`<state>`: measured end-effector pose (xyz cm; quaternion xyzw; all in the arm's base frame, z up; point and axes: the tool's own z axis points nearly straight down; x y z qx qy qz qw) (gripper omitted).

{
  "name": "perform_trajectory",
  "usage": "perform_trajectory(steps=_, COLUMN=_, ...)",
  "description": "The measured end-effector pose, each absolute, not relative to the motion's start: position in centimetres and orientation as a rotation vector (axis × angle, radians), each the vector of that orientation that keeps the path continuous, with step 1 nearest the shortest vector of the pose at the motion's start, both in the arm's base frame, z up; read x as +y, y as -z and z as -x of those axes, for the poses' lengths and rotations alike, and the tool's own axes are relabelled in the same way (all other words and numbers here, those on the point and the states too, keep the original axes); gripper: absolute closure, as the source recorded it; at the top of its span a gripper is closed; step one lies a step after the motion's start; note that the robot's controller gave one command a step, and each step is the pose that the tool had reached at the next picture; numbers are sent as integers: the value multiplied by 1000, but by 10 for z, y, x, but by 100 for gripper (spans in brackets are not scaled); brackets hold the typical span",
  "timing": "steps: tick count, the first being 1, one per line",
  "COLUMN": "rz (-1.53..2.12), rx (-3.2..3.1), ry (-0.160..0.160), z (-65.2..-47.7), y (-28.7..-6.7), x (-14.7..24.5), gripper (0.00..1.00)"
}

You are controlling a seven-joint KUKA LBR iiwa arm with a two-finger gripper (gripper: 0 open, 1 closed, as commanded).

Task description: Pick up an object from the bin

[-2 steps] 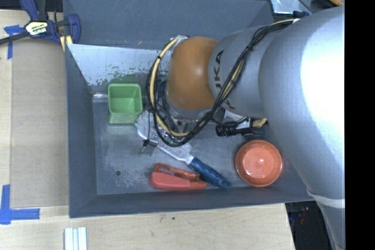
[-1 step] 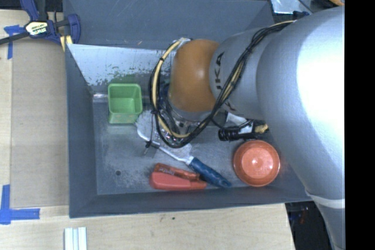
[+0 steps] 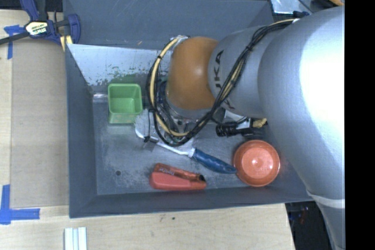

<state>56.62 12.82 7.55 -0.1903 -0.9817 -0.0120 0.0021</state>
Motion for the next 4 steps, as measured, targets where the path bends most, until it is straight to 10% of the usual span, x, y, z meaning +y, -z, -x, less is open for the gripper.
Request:
perform_trajectory(steps=2, rz=595, rx=-3071, ry=31, z=-563, y=-99, x=127, gripper=100)
perform_trajectory(steps=4, rz=596, rx=-3079, ry=36, z=-566, y=-178, x=127, gripper=100)
